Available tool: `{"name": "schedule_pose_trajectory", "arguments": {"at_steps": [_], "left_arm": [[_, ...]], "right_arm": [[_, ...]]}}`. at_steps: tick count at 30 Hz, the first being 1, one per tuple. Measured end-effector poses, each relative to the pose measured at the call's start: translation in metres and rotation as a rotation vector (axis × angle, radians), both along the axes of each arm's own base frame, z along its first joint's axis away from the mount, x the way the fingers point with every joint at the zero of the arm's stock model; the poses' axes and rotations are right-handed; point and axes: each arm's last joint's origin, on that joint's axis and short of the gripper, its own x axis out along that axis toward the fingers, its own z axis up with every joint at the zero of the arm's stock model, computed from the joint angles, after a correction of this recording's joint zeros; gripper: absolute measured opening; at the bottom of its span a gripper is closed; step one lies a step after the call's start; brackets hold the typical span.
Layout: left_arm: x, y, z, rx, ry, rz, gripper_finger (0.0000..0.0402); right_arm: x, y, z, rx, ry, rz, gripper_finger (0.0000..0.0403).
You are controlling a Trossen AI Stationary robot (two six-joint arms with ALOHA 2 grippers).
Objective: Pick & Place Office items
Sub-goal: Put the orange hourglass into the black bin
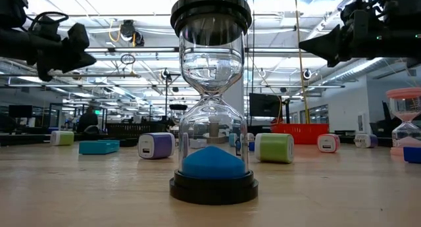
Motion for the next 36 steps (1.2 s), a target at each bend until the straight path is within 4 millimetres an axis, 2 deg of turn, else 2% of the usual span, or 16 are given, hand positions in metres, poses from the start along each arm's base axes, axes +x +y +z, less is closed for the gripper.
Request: {"name": "schedule_pose_trajectory", "arguments": {"at_steps": [3,7,13,18,24,28,32,36], "left_arm": [[0.002,-0.001,0.002,0.009,0.01,-0.067,0.0037],[0.009,0.0,-0.003,-0.01,0.064,-0.137,0.0006],[0.022,0.003,-0.003,-0.053,0.111,-0.227,0.0004],[0.036,0.008,0.022,-0.06,0.175,-0.244,0.0008],[0.06,0.013,0.056,0.01,0.294,-0.309,0.0004],[0.076,0.017,0.072,-0.027,0.311,-0.327,0.0009],[0.094,0.018,0.078,-0.101,0.442,-0.361,0.0015],[0.115,0.017,0.082,-0.162,0.554,-0.399,0.0004]], "right_arm": [[0.0,-0.001,0.0,0.0,0.0,-0.01,0.0],[0.0,-0.002,-0.001,-0.002,0.012,-0.013,0.0],[0.0,-0.002,-0.001,-0.047,0.028,-0.02,0.0],[0.0,-0.002,-0.001,-0.079,0.027,-0.024,0.0],[-0.001,-0.002,0.0,-0.087,0.018,-0.026,0.0],[-0.001,-0.001,0.002,-0.077,-0.004,-0.024,0.0],[-0.001,-0.001,0.002,-0.061,-0.011,-0.021,0.0],[0.0,-0.002,0.0,-0.052,0.008,-0.02,0.0]]}}
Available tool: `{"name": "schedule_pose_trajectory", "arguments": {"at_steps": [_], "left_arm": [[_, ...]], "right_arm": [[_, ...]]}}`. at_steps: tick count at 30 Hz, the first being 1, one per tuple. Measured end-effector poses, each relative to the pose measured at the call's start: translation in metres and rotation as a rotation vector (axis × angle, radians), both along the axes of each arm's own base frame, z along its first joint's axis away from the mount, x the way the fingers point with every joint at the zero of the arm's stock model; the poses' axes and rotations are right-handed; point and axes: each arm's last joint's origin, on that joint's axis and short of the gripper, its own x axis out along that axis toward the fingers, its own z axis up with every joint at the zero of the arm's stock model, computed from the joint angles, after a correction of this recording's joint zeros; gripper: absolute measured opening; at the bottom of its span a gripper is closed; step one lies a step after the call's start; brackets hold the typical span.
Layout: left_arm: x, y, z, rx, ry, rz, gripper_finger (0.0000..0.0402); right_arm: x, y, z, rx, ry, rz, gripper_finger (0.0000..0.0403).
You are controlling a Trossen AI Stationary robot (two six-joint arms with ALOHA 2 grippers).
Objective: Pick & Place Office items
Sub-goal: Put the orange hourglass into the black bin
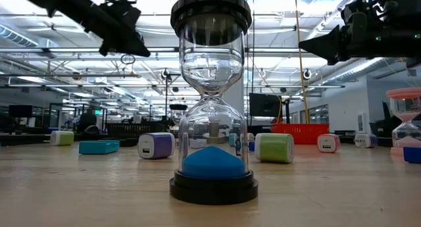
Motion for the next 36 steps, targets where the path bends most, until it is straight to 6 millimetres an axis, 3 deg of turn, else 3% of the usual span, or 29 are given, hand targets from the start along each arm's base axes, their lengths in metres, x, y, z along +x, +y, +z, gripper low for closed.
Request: {"name": "schedule_pose_trajectory", "arguments": {"at_steps": [8,13,28,36], "left_arm": [[0.04,0.001,0.013,-0.132,0.081,-0.063,0.0022],[0.058,0.004,0.017,-0.212,0.151,-0.09,0.0053],[0.086,0.019,0.034,-0.358,0.223,-0.061,0.0223],[0.11,0.029,0.02,-0.364,0.339,-0.067,0.0323]], "right_arm": [[0.0,0.0,-0.001,0.037,0.006,0.008,0.0],[0.0,0.0,-0.002,0.062,0.005,0.012,0.0],[0.001,0.0,-0.006,0.105,0.035,0.015,0.0],[0.001,0.0,-0.006,0.103,0.035,0.014,0.0]]}}
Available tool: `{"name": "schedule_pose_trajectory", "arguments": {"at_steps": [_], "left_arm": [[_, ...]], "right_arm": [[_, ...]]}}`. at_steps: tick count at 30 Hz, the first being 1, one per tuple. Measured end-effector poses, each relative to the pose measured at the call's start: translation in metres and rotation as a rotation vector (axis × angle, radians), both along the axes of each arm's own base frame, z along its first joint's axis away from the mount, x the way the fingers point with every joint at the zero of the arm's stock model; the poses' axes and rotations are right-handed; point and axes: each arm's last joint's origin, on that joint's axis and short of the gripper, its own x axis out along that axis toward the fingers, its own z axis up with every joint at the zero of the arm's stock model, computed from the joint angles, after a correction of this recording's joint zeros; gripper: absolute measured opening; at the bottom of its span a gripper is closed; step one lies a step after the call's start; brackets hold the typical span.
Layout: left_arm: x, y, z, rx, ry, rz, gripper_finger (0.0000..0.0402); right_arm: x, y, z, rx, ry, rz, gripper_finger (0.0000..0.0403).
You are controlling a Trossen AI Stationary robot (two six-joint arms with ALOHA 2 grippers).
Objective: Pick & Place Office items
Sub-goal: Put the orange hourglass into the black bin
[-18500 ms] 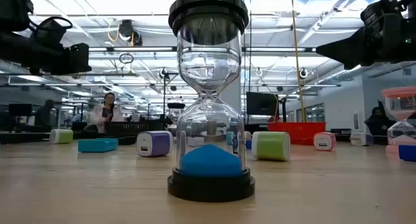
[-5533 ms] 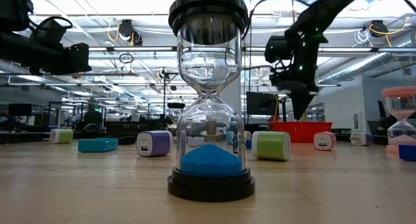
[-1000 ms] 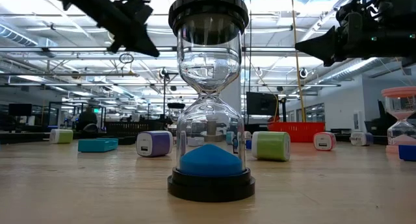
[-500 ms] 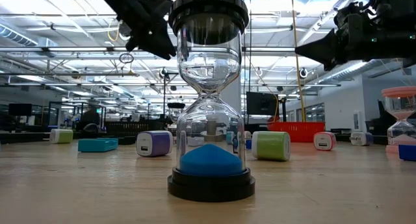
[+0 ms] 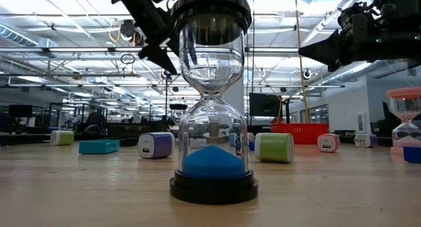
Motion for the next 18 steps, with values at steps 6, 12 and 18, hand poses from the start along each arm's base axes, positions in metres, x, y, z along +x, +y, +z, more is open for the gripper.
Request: {"name": "schedule_pose_trajectory", "arguments": {"at_steps": [6,12,18], "left_arm": [[0.016,0.019,-0.02,-0.06,0.05,0.014,0.0364],[0.019,0.033,-0.039,-0.098,0.124,0.012,0.0369],[0.02,0.036,-0.05,-0.094,0.185,0.031,0.037]], "right_arm": [[0.0,0.0,0.0,0.006,-0.002,0.001,0.0],[0.0,0.0,0.0,0.009,-0.003,0.001,0.0],[0.0,0.0,0.0,0.016,-0.004,0.002,0.0]]}}
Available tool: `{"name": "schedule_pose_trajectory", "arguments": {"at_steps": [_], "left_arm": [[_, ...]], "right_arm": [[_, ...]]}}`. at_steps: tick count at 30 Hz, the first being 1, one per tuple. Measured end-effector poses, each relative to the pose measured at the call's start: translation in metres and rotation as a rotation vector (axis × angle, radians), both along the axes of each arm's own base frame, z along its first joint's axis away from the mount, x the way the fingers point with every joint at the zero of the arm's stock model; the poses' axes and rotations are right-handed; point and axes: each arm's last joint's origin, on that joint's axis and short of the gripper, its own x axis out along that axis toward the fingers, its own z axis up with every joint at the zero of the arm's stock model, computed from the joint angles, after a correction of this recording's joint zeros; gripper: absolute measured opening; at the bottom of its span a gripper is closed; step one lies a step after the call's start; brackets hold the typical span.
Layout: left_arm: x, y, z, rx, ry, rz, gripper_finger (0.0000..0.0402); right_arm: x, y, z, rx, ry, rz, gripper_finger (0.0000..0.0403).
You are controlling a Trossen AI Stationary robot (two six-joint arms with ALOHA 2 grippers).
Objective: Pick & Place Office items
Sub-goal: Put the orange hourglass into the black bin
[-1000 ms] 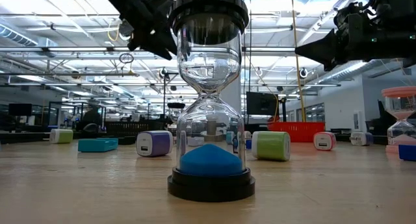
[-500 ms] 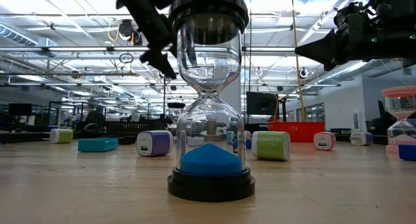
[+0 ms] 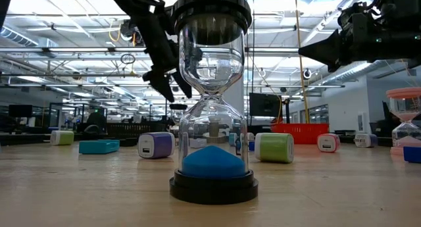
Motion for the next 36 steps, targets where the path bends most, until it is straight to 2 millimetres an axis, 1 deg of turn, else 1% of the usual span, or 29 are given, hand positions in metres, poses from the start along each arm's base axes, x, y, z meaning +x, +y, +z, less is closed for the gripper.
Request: {"name": "schedule_pose_trajectory", "arguments": {"at_steps": [4,11,15,19,28,33,36], "left_arm": [[0.002,0.001,-0.007,-0.007,0.018,0.0,0.037],[0.008,0.005,-0.026,0.016,0.091,0.038,0.0365],[0.011,0.006,-0.036,-0.001,0.108,0.053,0.0343],[0.013,0.007,-0.042,-0.01,0.121,0.058,0.0308],[0.014,0.007,-0.04,-0.013,0.098,0.067,0.0209],[0.014,0.007,-0.04,-0.017,0.098,0.065,0.0208],[0.009,0.008,-0.034,-0.02,0.095,0.079,0.0208]], "right_arm": [[0.0,0.0,0.0,-0.002,0.001,0.0,0.0],[0.0,0.0,0.0,-0.001,0.001,0.0,0.0],[0.0,0.0,0.0,-0.002,0.001,0.0,0.0],[0.0,0.0,0.0,-0.002,0.001,0.0,0.0],[0.0,0.0,0.0,-0.002,0.001,0.0,0.0],[0.0,0.0,0.0,-0.002,0.001,0.0,0.0],[0.0,0.0,0.0,-0.002,0.001,0.0,0.0]]}}
